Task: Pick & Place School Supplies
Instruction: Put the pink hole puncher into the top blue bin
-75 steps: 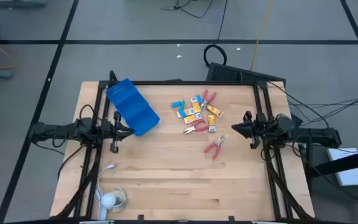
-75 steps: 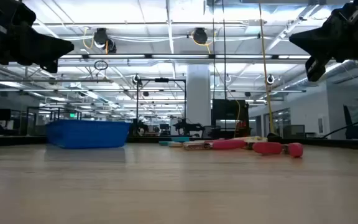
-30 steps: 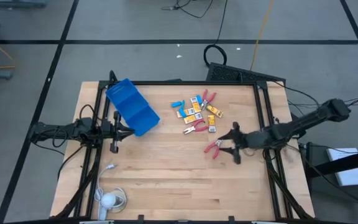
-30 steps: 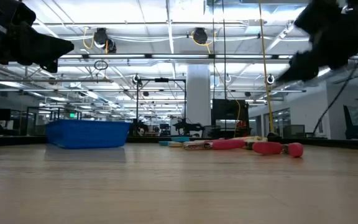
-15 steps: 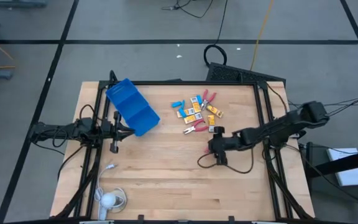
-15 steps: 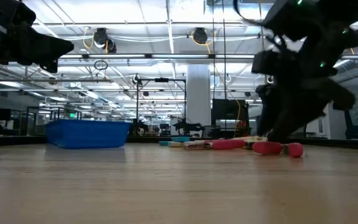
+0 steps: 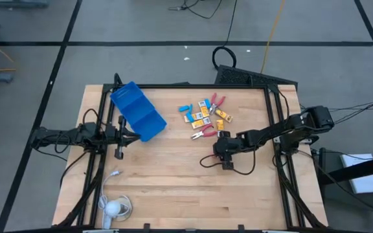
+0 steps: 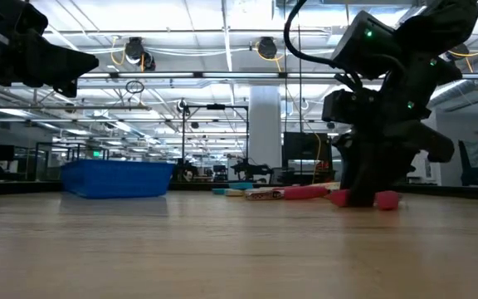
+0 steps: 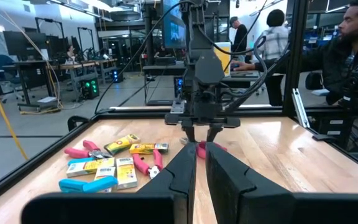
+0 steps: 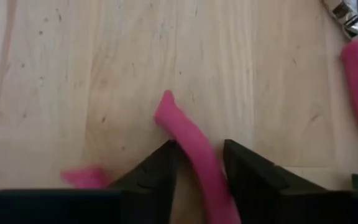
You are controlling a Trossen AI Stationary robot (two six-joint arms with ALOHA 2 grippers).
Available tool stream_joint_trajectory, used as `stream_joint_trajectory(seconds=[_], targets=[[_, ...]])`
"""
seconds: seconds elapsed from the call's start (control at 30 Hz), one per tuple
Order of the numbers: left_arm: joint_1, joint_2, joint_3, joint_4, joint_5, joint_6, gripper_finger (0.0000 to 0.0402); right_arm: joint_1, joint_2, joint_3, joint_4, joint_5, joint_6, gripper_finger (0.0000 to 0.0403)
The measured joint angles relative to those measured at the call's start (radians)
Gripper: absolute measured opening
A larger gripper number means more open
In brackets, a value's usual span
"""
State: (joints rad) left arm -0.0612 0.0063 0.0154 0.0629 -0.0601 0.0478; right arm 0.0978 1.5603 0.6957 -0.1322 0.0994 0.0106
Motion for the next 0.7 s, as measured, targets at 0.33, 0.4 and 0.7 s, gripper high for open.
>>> stream_joint_trajectory(seconds=[0.33,0.4,0.7], targets=[[0.0,0.0,0.0,0.0,0.0,0.0,0.004,-0.001,-0.001,-0.006,0.141,-0.066,-0.035,0.0033],[0.0,0.0,0.0,0.0,-0.001,0.0,0.004,0.0,-0.015,-0.006,0.206,-0.105,-0.042,0.0034],[0.0,0.002,0.0,0.046,0.005,0.0,0.004,-0.007,-0.085,-0.003,0.545,-0.234,-0.031,0.0035]])
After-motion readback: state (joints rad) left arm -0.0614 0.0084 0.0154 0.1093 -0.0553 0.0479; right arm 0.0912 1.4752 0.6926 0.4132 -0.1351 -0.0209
